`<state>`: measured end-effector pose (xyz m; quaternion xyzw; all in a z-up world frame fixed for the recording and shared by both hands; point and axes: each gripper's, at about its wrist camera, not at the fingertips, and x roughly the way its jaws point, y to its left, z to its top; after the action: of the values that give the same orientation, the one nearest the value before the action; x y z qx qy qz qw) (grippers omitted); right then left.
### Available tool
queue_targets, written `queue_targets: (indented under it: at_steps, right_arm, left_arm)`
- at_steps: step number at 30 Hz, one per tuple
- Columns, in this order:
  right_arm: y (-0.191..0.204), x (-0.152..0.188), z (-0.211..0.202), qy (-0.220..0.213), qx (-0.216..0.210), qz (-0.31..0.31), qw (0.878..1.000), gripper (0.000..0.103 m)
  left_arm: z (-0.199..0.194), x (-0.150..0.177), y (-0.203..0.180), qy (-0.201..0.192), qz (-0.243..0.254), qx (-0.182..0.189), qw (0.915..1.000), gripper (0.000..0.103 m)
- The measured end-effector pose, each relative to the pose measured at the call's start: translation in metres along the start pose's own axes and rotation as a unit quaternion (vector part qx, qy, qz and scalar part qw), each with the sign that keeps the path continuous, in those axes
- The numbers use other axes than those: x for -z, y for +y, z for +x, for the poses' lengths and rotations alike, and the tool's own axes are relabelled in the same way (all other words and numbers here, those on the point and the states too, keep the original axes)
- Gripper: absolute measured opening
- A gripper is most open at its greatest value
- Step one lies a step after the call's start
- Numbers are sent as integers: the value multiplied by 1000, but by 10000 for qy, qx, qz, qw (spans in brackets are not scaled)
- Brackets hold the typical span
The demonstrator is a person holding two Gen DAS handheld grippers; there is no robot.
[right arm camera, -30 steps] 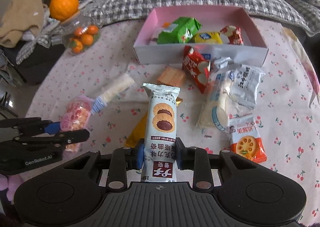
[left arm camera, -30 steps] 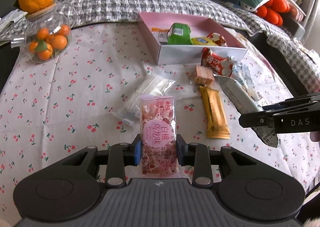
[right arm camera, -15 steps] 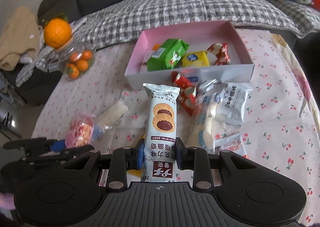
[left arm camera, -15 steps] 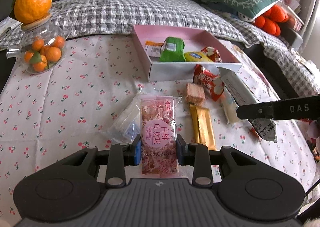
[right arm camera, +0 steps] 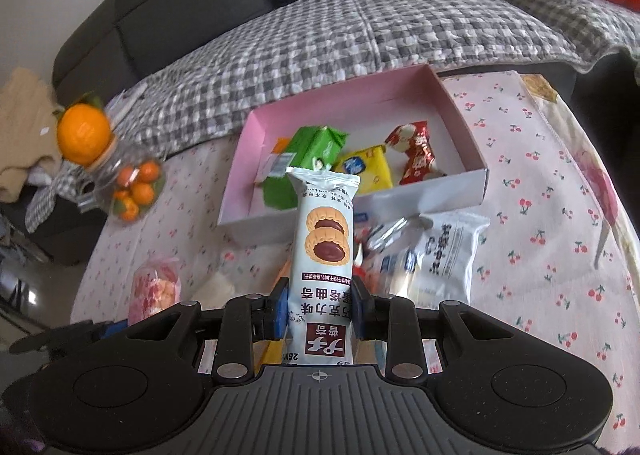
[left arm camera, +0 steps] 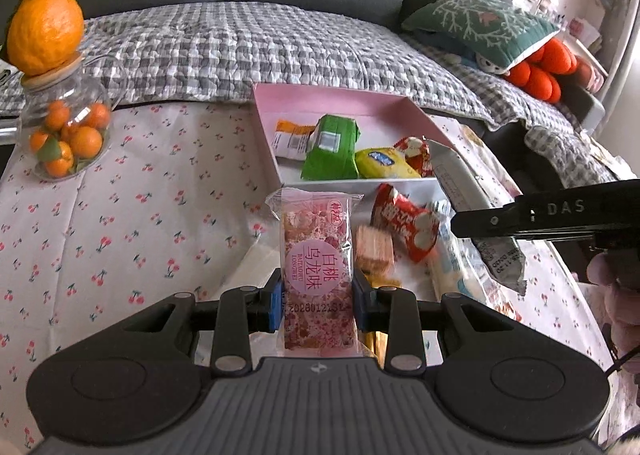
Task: Organize snacks
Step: 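Carry pink bag and white cookie bar over the box with both tools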
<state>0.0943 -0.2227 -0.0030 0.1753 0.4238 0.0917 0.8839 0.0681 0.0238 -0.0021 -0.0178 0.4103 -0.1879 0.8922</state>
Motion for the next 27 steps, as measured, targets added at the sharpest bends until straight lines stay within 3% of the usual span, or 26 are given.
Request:
queue_targets:
  at_steps: [10,15,19,27]
  right_arm:
    - [-28,-37,10,-233,-50,536,9983,29]
    - [-47,-68,13,-383,-241,922,9947,29]
    - [-58,-91,19,-542,-232,1035,9929,29]
    - [-84,-109,47,-620,-408,1125,9909,29]
  left_arm:
    - [31,-32,-7,75,16,-11,10000,30]
    - [47,-59,-22,-144,180,33,9997,30]
    - [59,-80,-31,-352,306,179,9988,30]
    - [106,-106,-48,-281,242,255,9990,30]
